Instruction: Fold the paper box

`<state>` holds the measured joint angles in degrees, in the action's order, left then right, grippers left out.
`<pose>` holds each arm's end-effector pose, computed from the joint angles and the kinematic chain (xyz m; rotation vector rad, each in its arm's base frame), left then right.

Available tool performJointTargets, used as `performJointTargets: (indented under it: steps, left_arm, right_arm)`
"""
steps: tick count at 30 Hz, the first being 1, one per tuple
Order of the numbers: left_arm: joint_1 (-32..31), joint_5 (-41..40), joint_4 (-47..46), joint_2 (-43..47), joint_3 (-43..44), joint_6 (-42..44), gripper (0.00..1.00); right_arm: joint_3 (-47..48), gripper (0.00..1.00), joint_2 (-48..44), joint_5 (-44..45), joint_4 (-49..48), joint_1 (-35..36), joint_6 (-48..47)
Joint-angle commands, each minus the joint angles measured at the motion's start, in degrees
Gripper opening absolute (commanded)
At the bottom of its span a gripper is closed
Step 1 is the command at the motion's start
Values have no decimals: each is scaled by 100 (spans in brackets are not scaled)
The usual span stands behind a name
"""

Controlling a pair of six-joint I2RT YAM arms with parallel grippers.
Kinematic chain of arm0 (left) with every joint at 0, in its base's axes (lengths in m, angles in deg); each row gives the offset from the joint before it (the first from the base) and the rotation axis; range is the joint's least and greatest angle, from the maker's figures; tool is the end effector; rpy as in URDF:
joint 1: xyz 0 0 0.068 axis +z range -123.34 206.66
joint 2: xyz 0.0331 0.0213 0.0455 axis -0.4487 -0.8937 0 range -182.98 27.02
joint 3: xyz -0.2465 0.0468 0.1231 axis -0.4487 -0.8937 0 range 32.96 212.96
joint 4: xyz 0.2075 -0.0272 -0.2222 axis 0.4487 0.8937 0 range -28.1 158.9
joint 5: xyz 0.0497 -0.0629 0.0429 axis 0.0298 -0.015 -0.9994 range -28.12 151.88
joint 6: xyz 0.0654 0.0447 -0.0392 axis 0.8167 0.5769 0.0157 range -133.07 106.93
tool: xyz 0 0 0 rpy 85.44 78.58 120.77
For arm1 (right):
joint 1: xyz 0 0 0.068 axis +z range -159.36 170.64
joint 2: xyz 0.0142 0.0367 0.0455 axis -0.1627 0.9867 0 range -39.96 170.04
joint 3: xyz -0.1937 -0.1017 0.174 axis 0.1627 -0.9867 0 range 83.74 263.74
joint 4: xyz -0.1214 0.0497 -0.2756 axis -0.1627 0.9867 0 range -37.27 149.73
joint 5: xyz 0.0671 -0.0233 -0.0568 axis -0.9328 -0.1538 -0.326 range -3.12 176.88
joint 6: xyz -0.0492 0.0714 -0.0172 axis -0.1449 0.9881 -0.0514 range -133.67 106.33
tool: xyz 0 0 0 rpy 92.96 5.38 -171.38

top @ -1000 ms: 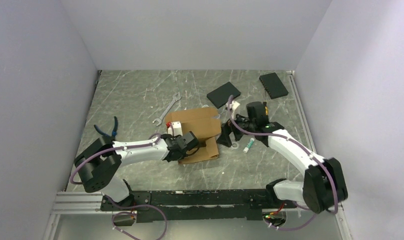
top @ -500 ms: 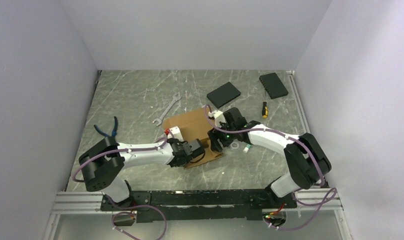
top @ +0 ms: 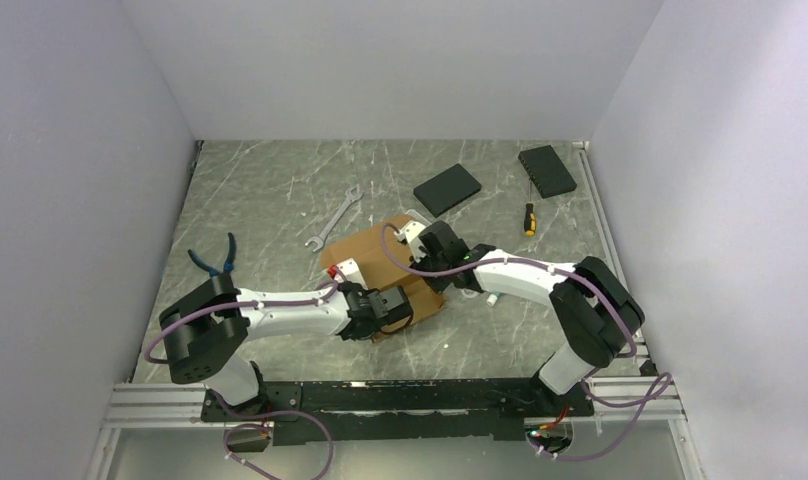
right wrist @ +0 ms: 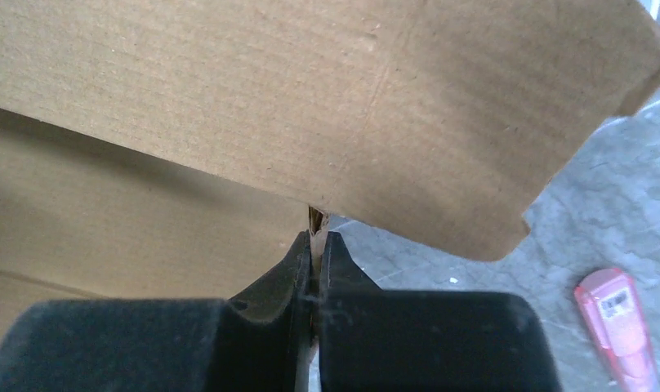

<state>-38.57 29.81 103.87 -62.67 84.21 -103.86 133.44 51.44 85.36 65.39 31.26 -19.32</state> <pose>0.1667 -0.2617 0.1116 -0.6265 2.4831 -0.0569 0.2816 0.2443 0.1114 -1.0089 2.3333 0.2777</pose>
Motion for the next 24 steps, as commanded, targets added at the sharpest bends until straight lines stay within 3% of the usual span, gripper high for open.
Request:
performJointTargets:
  steps: [1,3,6,8,16,20,24]
  left_arm:
    - [-115,-274,106,118,104,-308,0]
    - [-136,-301,107,136,110,-341,0]
    - [-155,-322,172,95,116,-415,0]
    - [-156,-323,166,75,86,-468,0]
    - [-174,-396,448,-42,162,-753,0]
    - [-174,-409,510,-135,220,-802,0]
    - [-174,-422,542,-225,327,-788,0]
  right_arm:
    - [39,0,290,1167,-85,284,-690]
    - [145,0,336,869,83,277,-654]
    - [165,30,231,349,196,271,-599]
    - [171,39,185,183,245,239,-587]
    - [150,48,-296,42,337,-6,-648]
    - [147,56,-617,-595,496,-192,-652]
    - [105,57,-815,-1019,560,-272,-660]
